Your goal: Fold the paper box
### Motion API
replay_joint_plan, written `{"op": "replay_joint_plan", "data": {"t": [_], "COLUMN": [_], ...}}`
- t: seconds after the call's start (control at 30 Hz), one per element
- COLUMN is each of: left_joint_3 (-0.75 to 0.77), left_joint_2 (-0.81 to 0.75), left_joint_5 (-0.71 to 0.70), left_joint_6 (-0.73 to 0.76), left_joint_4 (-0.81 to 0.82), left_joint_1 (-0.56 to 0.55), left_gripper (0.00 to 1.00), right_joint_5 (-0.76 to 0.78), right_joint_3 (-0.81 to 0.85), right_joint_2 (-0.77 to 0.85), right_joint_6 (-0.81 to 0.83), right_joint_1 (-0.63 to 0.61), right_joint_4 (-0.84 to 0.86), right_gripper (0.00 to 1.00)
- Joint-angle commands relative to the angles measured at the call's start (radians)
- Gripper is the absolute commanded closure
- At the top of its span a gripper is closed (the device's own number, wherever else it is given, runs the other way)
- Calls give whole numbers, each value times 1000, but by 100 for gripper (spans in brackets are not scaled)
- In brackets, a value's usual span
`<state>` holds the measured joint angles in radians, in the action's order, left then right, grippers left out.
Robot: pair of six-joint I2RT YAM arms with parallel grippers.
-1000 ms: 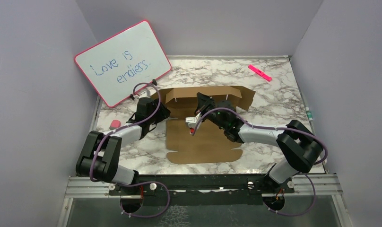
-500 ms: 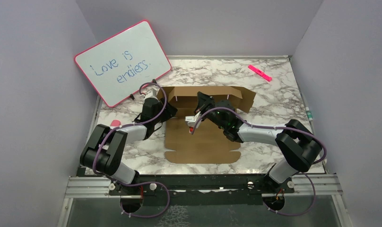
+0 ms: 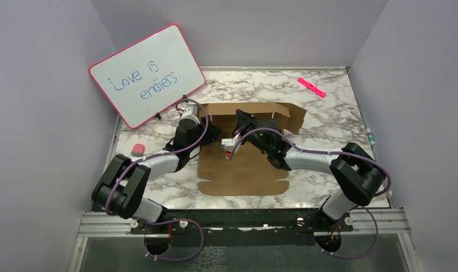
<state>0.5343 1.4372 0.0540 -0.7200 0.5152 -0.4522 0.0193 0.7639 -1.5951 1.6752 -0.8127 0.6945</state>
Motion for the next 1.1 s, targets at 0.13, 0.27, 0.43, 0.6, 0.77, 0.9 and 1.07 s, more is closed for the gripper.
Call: {"op": "replay_joint_plan", "data": {"t": [0.13,0.27,0.43,0.6,0.77,0.9,1.07], "left_joint_3": [-36,-47,-12,78,190,257,302], "left_joint_2": [-48,-167,-257,-343,-384,-361,-284], "left_joint_5": [-8,-20,-46,-177,-226,-204,-45], "left_joint_6": [30,72,96,167,262,356,458], "left_joint_4": [26,-30,-206,-451,-662,-767,-786], "left_joint_1": [-8,-8,-5,10,87,173,288], "left_gripper": [43,39,35,34,32,28,27], "right_joint_5": [10,9,10,8,6,2,3], "right_joint_3": [12,10,6,5,9,16,18], "right_joint_2": [-10,-2,0,2,3,0,-2], "right_joint_6": [5,7,5,3,-3,-6,-9], "right_joint_1": [-9,-9,-9,-9,-9,-9,-9], "right_joint_4": [10,7,8,6,0,-1,-3], "right_gripper": [99,99,99,99,99,99,99]}}
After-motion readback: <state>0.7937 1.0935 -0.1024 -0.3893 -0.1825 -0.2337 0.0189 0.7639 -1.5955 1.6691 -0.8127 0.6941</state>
